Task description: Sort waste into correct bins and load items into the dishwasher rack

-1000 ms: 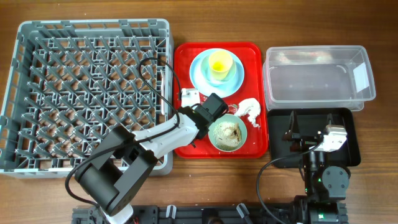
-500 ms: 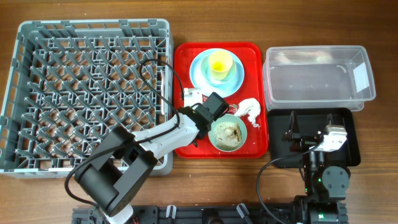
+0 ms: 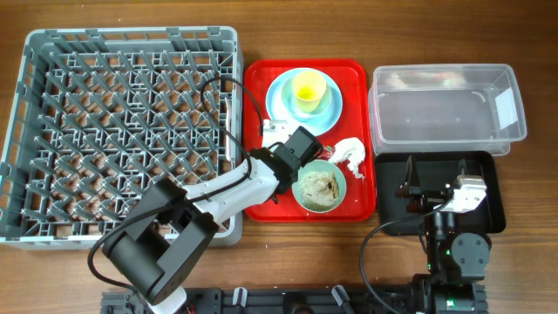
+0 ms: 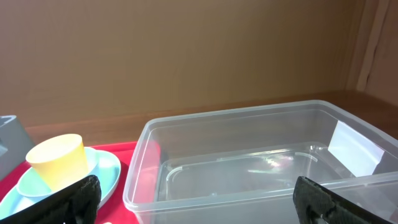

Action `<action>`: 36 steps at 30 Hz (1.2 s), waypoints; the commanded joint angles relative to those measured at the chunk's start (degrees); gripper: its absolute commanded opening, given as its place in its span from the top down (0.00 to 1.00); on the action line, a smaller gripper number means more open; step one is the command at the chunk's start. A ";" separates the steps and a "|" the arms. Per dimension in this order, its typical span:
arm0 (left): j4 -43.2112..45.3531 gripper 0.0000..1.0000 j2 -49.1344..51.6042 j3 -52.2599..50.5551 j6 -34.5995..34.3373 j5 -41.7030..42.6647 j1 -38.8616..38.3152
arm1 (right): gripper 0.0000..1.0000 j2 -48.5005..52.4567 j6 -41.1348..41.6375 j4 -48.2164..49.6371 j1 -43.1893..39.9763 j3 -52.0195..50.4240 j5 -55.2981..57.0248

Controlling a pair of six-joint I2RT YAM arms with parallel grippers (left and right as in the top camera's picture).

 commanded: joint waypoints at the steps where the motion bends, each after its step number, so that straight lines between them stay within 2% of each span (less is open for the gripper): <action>1: -7.32 0.96 -4.33 6.10 6.19 2.69 -0.20 | 0.00 -0.22 0.96 0.24 0.13 -0.07 0.76; 4: -12.76 0.96 -10.86 10.71 6.25 0.70 -0.09 | 0.00 -0.22 0.96 0.24 0.13 -0.07 0.76; 7: -13.75 0.91 -16.87 12.04 6.27 0.55 1.62 | 0.00 -0.22 0.96 0.24 0.13 -0.07 0.76; 11: -17.27 0.90 -25.59 12.04 6.29 0.57 7.13 | 0.00 -0.22 0.98 0.24 0.13 -0.07 0.76; 14: -22.16 0.89 -27.56 12.04 6.49 0.55 11.87 | 0.00 -0.22 0.96 0.24 0.13 -0.07 0.76; 18: -24.22 0.90 -25.64 11.13 11.78 4.04 17.35 | 0.00 -0.22 0.96 0.24 0.13 -0.07 0.76; 22: -21.42 0.87 -24.15 11.13 12.50 15.06 16.17 | 0.00 -0.22 0.96 0.24 0.13 -0.07 0.76; 24: -19.52 0.84 -24.11 11.13 12.00 17.70 14.25 | 0.00 -0.22 0.96 0.24 0.13 -0.07 0.76; 26: -18.21 0.83 -23.54 11.13 9.99 17.68 12.13 | 0.00 -0.22 0.96 0.24 0.13 -0.07 0.76; 28: -17.62 0.76 -21.97 11.13 6.73 16.28 9.97 | 0.00 -0.22 0.96 0.24 0.13 -0.07 0.76; 32: -16.31 0.76 -15.54 11.13 -3.28 11.47 7.87 | 0.00 -0.22 0.98 0.24 0.13 -0.07 0.76; 36: -10.67 0.80 -5.62 11.13 -7.91 11.02 6.08 | 0.00 -0.22 0.94 0.24 0.13 -0.07 0.76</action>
